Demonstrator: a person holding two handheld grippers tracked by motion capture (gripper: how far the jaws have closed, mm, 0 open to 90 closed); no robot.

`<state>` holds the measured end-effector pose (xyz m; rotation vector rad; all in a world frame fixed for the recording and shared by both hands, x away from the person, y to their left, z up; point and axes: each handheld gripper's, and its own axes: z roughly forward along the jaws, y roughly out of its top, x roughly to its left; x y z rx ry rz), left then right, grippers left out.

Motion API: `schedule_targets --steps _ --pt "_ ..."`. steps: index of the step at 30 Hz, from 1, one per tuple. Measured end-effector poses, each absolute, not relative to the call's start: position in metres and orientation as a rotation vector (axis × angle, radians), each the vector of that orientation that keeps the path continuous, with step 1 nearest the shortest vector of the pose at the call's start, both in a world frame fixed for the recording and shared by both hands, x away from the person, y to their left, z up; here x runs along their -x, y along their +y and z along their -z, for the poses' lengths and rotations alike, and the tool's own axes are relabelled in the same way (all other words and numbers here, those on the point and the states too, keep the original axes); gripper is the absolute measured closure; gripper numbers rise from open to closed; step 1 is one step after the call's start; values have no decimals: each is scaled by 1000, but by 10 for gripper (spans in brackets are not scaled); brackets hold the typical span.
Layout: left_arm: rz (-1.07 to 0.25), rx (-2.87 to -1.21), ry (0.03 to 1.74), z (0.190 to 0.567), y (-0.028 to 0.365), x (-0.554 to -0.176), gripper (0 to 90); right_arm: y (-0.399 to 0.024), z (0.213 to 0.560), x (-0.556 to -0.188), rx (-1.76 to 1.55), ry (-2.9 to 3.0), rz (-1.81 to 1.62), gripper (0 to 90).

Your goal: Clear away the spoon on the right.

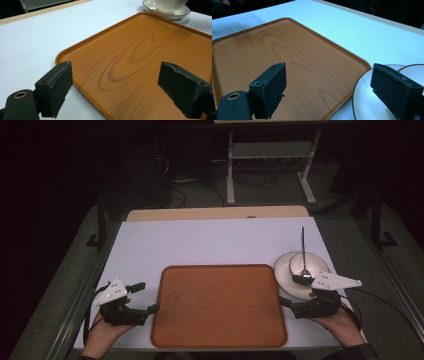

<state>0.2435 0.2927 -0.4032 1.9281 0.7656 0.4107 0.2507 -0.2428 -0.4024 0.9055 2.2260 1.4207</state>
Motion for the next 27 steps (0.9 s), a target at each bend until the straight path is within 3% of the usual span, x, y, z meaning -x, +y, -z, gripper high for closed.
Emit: schedule_targets --steps 27 --pt "-389 -1874 736 400 300 -245 123 -245 389 -264 -939 2164 -1424 125"
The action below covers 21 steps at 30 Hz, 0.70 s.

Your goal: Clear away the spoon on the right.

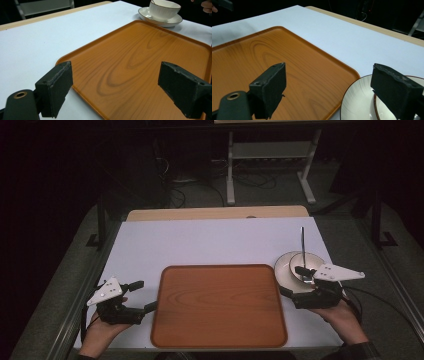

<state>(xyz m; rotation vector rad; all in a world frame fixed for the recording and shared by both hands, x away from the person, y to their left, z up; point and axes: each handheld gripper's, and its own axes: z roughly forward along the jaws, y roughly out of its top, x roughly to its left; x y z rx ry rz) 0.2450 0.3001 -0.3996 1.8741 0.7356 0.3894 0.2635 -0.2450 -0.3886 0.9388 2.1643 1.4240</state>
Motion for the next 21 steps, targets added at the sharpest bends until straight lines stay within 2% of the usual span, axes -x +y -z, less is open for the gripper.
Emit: schedule_targets --steps 21 --pt "-404 -1872 738 400 301 -244 123 -246 376 -285 -947 2166 -1408 126"
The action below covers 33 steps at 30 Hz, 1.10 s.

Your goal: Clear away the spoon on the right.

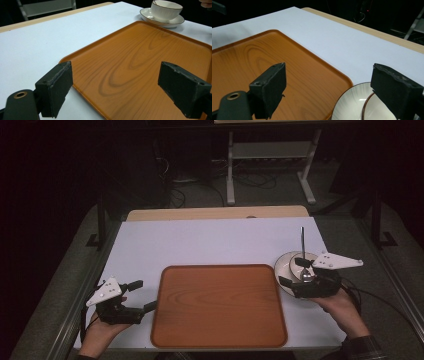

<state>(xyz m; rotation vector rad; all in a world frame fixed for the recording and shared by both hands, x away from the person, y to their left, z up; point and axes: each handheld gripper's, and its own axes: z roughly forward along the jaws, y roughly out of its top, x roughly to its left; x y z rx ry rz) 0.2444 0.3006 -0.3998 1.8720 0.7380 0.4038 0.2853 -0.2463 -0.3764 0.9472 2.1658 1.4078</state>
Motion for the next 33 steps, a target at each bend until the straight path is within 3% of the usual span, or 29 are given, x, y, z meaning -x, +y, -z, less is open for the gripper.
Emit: schedule_targets --steps 33 --pt "-406 -1870 753 401 304 -245 124 -248 365 -331 -1006 2160 -1379 129"
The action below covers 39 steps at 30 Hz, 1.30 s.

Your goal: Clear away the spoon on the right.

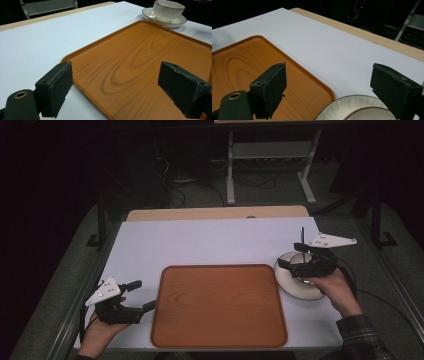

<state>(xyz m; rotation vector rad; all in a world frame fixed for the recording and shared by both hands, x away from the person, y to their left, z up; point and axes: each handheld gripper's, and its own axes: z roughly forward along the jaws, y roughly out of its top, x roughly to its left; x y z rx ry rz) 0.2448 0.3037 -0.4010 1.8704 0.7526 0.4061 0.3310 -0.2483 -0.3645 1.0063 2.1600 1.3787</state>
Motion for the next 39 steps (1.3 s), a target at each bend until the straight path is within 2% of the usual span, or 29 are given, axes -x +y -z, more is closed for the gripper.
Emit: schedule_targets --steps 12,22,24,27,28,30,34,36,39 --pt "-403 -1869 758 402 304 -245 124 -248 358 -353 -1044 2149 -1363 138" --pt "-403 -1871 756 402 303 -245 124 -249 356 -372 -1094 2150 -1329 237" --pt "-402 -1872 755 402 304 -245 125 -251 355 -377 -1110 2140 -1313 280" --pt "-401 -1876 757 402 303 -245 125 -254 354 -384 -1126 2120 -1290 397" --pt "-401 -1879 758 403 303 -245 125 -254 354 -384 -1126 2120 -1290 397" --pt "-401 -1880 756 403 303 -245 125 -257 355 -389 -1149 2121 -1273 504" --pt "-399 -1882 758 403 303 -246 125 -260 359 -395 -1161 2136 -1248 648" --pt "-399 -1883 757 403 303 -246 126 -261 360 -396 -1168 2133 -1247 675" --pt "-398 -1885 756 403 303 -246 126 -264 361 -399 -1170 2123 -1233 805"
